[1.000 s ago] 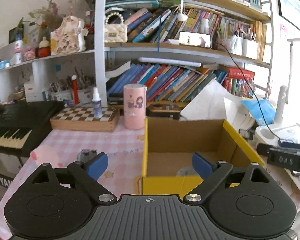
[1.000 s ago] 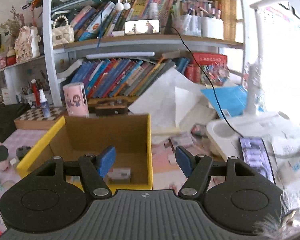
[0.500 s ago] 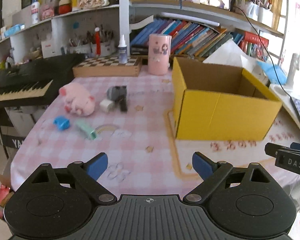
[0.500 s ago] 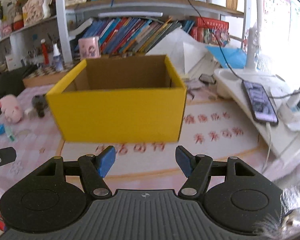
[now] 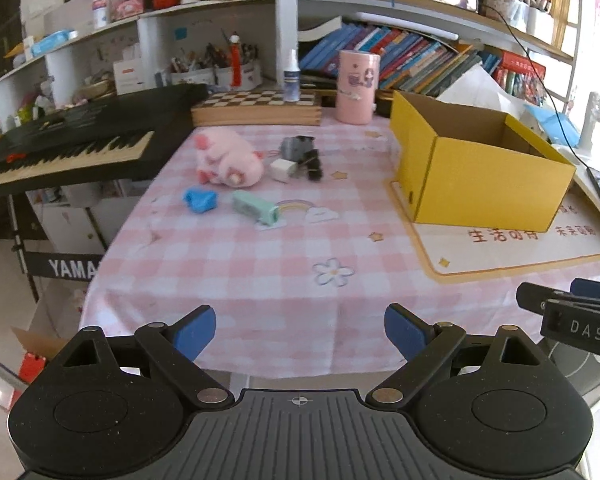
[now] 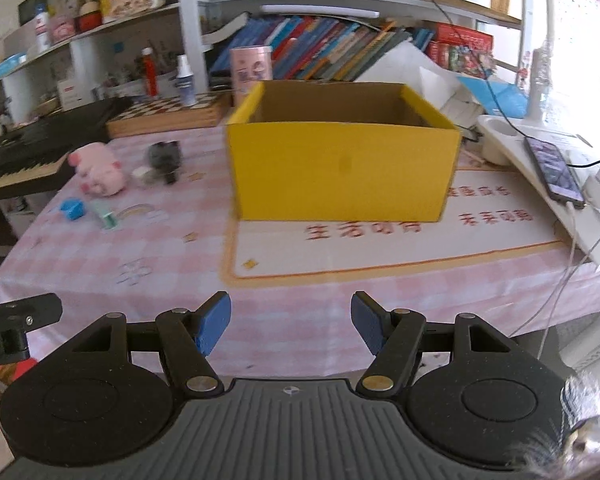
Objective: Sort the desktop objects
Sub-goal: 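Withdraw both tools from the yellow box back over the table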
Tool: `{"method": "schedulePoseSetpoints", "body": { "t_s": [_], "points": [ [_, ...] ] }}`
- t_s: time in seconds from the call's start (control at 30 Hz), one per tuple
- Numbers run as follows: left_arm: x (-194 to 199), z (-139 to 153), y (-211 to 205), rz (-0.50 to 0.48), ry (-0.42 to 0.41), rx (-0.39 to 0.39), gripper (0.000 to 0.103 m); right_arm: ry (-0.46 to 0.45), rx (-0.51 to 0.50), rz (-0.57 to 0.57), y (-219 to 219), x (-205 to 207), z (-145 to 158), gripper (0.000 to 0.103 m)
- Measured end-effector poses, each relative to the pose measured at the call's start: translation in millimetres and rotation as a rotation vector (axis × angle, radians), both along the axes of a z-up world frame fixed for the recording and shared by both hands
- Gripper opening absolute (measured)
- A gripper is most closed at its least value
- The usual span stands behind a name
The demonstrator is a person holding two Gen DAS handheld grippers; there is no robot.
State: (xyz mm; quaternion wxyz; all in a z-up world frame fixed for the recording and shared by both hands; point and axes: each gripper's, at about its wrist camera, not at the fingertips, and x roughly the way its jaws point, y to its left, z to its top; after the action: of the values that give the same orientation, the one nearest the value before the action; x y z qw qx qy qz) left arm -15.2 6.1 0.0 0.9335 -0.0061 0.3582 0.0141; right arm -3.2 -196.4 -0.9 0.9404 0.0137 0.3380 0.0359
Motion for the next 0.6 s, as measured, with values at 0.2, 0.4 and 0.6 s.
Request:
{"method": "schedulePoseSetpoints", "body": {
  "t_s": [0.2, 0.4, 0.6],
  "points": [
    [-12.8, 1.0, 22.2, 0.009, -0.004, -0.005, 0.094, -0.009, 0.001, 0.022, 25.7, -10.2, 1.9, 0.065],
    [-15.5, 0.0, 37.2, 0.012, -0.004, -0.003, 0.093, 0.003, 0.001, 0.059, 47.2, -11.9, 0.9, 0.065],
    [-15.4, 0.7, 51.7, 0.015, -0.014, 0.001, 0.093, 0.007, -0.002, 0.084, 64.6, -11.3, 0.1, 0.065]
  ]
}}
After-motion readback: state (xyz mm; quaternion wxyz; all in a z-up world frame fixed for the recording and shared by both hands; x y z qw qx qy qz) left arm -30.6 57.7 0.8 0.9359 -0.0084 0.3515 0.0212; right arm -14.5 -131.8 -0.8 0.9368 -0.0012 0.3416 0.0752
